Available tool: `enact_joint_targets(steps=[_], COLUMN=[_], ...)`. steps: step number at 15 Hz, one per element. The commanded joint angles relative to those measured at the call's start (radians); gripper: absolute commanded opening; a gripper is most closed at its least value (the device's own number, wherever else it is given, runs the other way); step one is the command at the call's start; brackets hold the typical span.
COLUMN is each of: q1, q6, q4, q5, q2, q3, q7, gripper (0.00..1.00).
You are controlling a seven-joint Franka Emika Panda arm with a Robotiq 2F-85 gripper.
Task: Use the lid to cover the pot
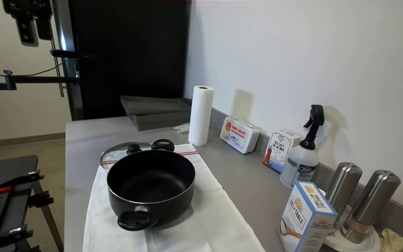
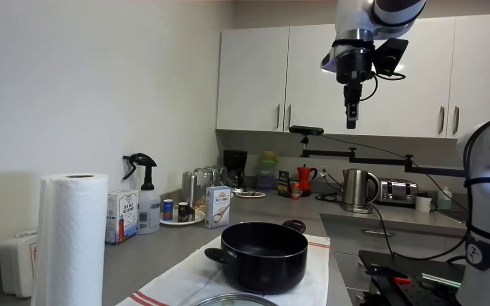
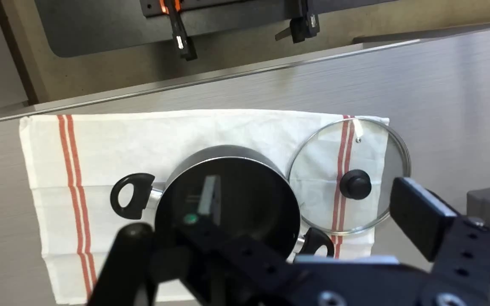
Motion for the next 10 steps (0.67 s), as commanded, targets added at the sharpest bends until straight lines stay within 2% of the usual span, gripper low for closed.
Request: enact_joint_targets(steps=[1, 10], q1=[0.058, 0.152], q6=[0.086, 0.384], q4=[-0.002, 0.036], q5=[0.003, -0.081], q2=[0.143, 0.498], q3=[0.068, 0.226], q7=[0.003, 0.053], gripper=[1.0, 1.0])
